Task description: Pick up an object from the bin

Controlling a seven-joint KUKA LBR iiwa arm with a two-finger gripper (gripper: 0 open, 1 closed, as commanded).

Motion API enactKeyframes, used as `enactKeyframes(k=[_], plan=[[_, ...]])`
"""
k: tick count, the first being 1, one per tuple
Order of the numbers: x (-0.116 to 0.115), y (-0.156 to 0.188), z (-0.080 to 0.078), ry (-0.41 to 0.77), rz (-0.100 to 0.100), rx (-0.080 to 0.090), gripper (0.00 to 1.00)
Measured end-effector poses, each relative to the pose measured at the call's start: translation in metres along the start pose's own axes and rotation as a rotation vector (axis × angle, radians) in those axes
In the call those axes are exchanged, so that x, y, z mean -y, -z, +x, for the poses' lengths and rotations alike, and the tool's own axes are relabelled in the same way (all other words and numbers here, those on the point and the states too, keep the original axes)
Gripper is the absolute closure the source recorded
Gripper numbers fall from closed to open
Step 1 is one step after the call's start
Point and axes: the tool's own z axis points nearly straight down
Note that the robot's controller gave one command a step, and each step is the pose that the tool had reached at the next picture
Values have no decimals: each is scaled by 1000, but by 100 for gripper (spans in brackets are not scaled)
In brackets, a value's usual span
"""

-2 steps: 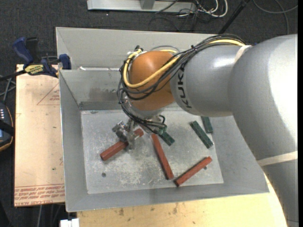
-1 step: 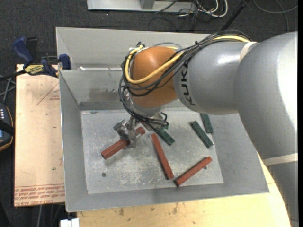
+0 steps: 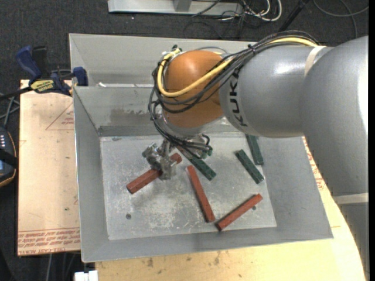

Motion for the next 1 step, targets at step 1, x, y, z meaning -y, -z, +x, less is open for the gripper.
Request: enactKeyframes(k=[1], plan=[[0,20,-1,-1,1,2,100]])
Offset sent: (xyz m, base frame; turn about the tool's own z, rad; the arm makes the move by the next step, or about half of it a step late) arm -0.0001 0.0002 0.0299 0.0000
